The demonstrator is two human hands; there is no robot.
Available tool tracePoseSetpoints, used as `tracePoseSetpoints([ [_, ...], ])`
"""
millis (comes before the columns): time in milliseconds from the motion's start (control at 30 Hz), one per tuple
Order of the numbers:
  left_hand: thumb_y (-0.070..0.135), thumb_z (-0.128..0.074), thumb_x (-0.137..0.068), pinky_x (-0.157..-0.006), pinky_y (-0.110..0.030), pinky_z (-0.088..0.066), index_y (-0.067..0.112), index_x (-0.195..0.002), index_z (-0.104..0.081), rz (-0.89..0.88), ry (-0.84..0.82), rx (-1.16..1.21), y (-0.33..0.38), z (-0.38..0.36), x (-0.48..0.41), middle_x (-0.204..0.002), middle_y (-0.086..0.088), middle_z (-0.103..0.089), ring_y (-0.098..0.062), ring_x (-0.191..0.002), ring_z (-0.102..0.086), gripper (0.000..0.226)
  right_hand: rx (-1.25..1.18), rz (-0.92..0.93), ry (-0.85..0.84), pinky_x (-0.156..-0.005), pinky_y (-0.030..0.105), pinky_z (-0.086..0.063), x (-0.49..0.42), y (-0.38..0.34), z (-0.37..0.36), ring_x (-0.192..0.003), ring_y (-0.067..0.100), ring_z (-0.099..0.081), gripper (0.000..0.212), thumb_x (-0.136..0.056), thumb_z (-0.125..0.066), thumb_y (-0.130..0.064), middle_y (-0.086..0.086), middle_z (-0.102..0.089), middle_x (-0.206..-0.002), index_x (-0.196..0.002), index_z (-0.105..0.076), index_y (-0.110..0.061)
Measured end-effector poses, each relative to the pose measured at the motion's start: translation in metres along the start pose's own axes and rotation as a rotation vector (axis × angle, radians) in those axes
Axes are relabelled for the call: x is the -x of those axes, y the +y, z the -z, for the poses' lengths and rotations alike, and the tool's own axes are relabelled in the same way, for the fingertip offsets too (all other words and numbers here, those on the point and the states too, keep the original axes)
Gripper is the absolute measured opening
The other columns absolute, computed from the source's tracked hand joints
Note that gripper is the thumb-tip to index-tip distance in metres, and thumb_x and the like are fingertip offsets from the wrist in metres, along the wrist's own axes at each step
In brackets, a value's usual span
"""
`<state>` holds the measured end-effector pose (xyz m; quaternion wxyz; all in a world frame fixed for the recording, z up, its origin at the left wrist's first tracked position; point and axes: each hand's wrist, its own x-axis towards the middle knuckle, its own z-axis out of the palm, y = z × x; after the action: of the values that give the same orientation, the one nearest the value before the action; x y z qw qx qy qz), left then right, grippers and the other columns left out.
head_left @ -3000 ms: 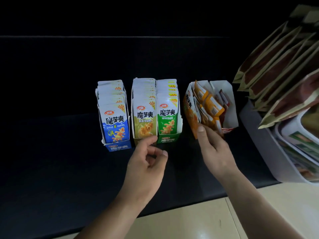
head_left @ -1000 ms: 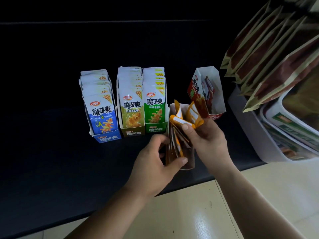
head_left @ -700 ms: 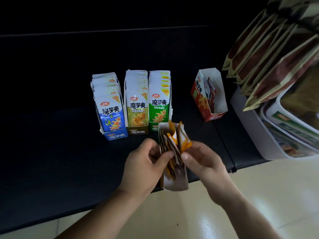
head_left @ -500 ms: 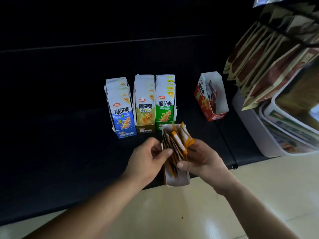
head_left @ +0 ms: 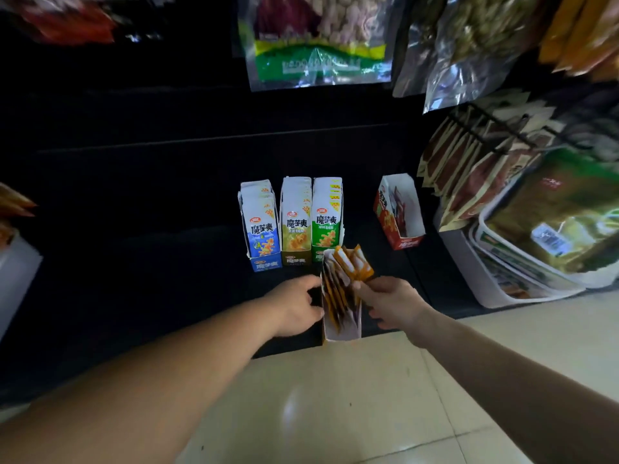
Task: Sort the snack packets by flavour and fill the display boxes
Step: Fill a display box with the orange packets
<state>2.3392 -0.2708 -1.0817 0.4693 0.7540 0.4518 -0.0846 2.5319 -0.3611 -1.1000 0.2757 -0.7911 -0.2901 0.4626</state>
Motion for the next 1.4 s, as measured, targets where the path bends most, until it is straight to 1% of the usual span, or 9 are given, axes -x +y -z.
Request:
tracePoseSetpoints([
  [67, 0.022, -0.062, -0.103, -0.101, -0.027, -0.047, 0.028, -0.158, -0.037, -0.026, 0.037, 0.118, -0.002, -0.017, 0.012, -0.145, -0.010, -0.058, -0.021, -0.127, -0.059, 0.060, 0.101, 0.025, -0.041, -0.070, 0.036, -0.056, 0.026, -0.005, 0.015, -0.079, 0.020, -0.066, 0.038, -0.094, -0.066, -0.058, 0.006, -0.069, -0.090, -0.104, -0.073, -0.023],
  [167, 0.025, -0.062, -0.103, -0.082, -0.022, -0.052, 0.028, -0.160, -0.033, -0.029, 0.088, 0.273, -0.011, -0.034, 0.029, -0.145, -0.007, -0.058, -0.016, -0.111, -0.064, 0.065, 0.174, 0.009, -0.086, -0.088, 0.041, -0.062, 0.066, -0.024, 0.036, -0.099, 0.027, -0.074, 0.033, -0.097, -0.062, -0.057, 0.013, -0.075, -0.104, -0.105, -0.069, -0.026],
  [467, 0.035, -0.062, -0.101, -0.112, -0.043, -0.048, 0.020, -0.159, -0.035, 0.012, 0.186, 0.308, -0.026, -0.029, 0.045, -0.152, -0.011, -0.052, -0.027, -0.134, -0.057, 0.066, 0.537, 0.012, -0.126, -0.075, 0.034, -0.058, 0.119, -0.066, 0.012, -0.091, 0.019, -0.071, 0.040, -0.100, -0.054, -0.059, 0.011, -0.074, -0.104, -0.105, -0.069, -0.022],
  [667, 0.034, -0.065, -0.099, -0.101, -0.045, -0.056, 0.020, -0.144, -0.055, 0.068, 0.285, 0.369, -0.044, -0.035, 0.020, -0.128, -0.002, -0.069, -0.022, -0.111, -0.069, 0.049, 0.138, 0.134, 0.065, -0.067, 0.029, -0.048, 0.079, -0.019, -0.037, -0.080, 0.014, -0.065, 0.017, -0.098, -0.066, -0.038, 0.004, -0.073, -0.092, -0.095, -0.075, -0.024],
  [800, 0.029, -0.070, -0.097, -0.093, -0.046, -0.060, 0.033, -0.101, -0.072, 0.054, 0.388, 0.443, -0.049, -0.042, -0.010, -0.103, 0.005, -0.075, -0.020, -0.095, -0.073, 0.006, -0.115, 0.114, 0.154, -0.069, 0.019, -0.050, 0.041, 0.007, -0.041, -0.089, 0.006, -0.071, 0.012, -0.096, -0.072, -0.035, -0.010, -0.076, -0.093, -0.105, -0.076, -0.029],
  [967, 0.035, -0.075, -0.093, -0.083, -0.026, -0.056, 0.025, -0.102, -0.077, 0.012, 0.470, 0.353, -0.047, -0.060, -0.044, -0.093, 0.011, -0.075, -0.007, -0.088, -0.070, 0.014, -0.381, 0.115, 0.189, -0.070, 0.014, -0.055, 0.007, 0.028, -0.047, -0.082, -0.001, -0.073, 0.009, -0.098, -0.072, -0.026, -0.013, -0.079, -0.086, -0.103, -0.078, -0.024],
  [1100, 0.032, -0.076, -0.092, -0.071, -0.029, -0.055, 0.027, -0.083, -0.074, -0.028, 0.554, 0.324, -0.045, -0.060, -0.063, -0.075, 0.015, -0.072, -0.004, -0.074, -0.068, 0.010, -0.495, 0.114, 0.170, -0.082, 0.021, -0.058, -0.002, 0.036, -0.053, -0.091, 0.004, -0.074, 0.009, -0.098, -0.070, -0.022, -0.012, -0.080, -0.092, -0.101, -0.078, -0.025],
  [1233, 0.022, -0.074, -0.090, -0.066, -0.030, -0.054, 0.021, -0.076, -0.074, -0.067, 0.606, 0.343, -0.044, -0.057, -0.074, -0.067, 0.014, -0.069, -0.002, -0.063, -0.062, 0.014, -0.493, 0.122, 0.157, -0.069, 0.011, -0.054, -0.006, 0.038, -0.055, -0.084, -0.001, -0.073, 0.012, -0.098, -0.071, -0.015, -0.011, -0.079, -0.089, -0.106, -0.078, -0.019],
  [1400, 0.016, -0.069, -0.090, -0.061, -0.021, -0.048, 0.022, -0.076, -0.069, -0.143, 0.664, 0.387, -0.038, -0.046, -0.062, -0.069, 0.011, -0.067, -0.002, -0.063, -0.060, 0.015, -0.504, 0.078, 0.201, -0.066, 0.014, -0.056, -0.007, 0.038, -0.054, -0.071, -0.004, -0.071, 0.010, -0.096, -0.071, -0.010, -0.011, -0.076, -0.077, -0.101, -0.076, -0.017],
])
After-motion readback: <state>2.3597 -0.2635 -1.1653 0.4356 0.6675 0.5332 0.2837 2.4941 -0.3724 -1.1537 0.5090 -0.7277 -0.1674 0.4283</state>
